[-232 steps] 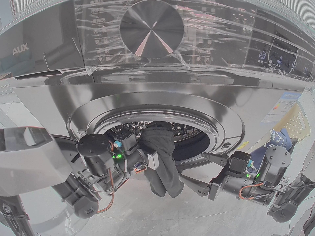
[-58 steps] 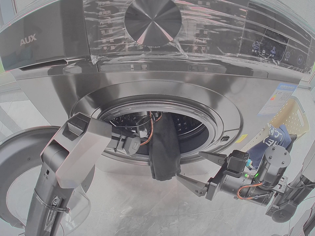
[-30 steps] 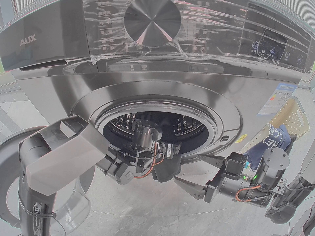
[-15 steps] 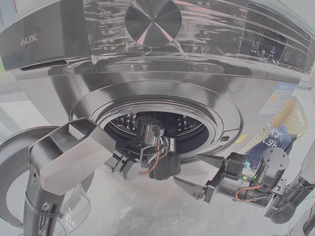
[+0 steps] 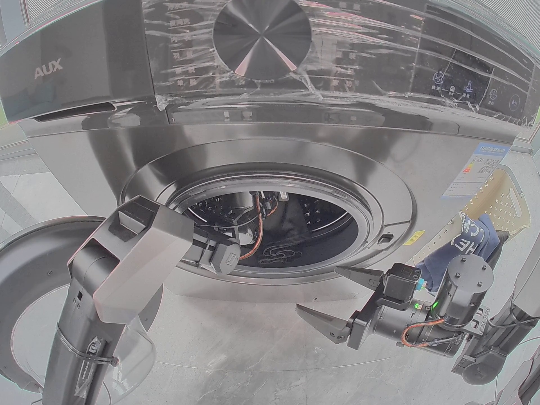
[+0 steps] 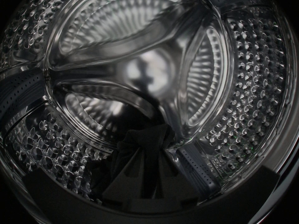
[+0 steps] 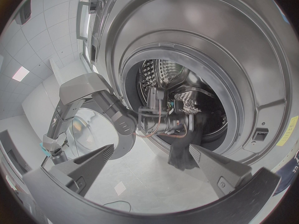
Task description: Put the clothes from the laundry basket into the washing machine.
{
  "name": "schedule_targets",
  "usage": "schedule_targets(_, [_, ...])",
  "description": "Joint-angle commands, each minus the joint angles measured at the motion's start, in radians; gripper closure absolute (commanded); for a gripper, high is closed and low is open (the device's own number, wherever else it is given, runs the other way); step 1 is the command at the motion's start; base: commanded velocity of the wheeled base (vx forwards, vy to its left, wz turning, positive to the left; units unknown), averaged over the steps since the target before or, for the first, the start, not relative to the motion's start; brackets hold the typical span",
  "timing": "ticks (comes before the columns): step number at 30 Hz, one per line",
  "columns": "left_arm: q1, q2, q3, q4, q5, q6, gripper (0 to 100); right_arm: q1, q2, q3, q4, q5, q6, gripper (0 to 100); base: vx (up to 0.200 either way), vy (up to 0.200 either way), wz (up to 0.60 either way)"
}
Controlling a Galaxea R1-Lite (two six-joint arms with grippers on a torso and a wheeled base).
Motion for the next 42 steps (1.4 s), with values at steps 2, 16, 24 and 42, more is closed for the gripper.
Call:
schedule_targets(2, [0.005,0.023,-0.017,-0.003,0.002,-0.001,0,0.000,0.006,0.000,-0.001,0.001,0.000,0,0.000,0.000,0.00])
schedule_targets(16, [-0.093,-0.210,0.405,0.100,-0.045,-0.002,0,0.002,0.006,0.002,0.000,0.000,0.000,0,0.000,0.000,0.00])
schedule_targets(24, [-0.096,-0.166,0.466,0.101,-0.055,0.006,0,0.002,0.001,0.002,0.000,0.000,0.000,0,0.000,0.000,0.00])
schedule_targets(42, [-0.017,-0.014,0.130,0.084,-0.009,-0.017,100,0.011,-0.001,-0.003,0.000,-0.002,0.000,0,0.000,0.000,0.00])
